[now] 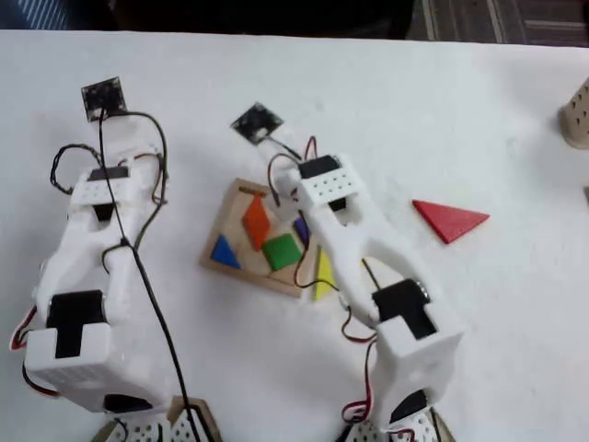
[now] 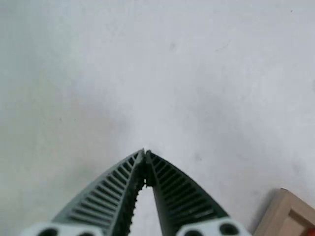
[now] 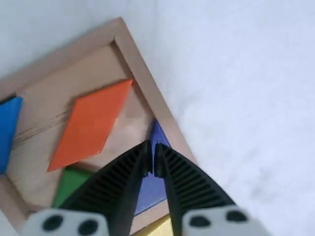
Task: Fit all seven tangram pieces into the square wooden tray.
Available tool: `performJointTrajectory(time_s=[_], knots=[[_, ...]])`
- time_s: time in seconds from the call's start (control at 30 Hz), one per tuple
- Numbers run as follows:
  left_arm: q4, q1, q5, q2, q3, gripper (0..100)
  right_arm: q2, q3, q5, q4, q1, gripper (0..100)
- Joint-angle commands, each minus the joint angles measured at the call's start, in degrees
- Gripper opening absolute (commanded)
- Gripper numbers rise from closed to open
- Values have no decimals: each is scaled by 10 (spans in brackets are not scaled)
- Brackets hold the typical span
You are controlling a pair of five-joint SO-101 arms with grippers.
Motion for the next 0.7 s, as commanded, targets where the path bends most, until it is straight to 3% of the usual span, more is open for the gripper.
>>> performJointTrajectory(time_s=[0.0,0.3,0.67], knots=[[-12,1,0,-4,-25,23,-44,-8,-31,7,6,18],[-12,1,0,-4,-25,23,-43,62,-36,5,-70,18],[-12,1,0,-4,-25,23,-42,69,-41,7,-82,18]])
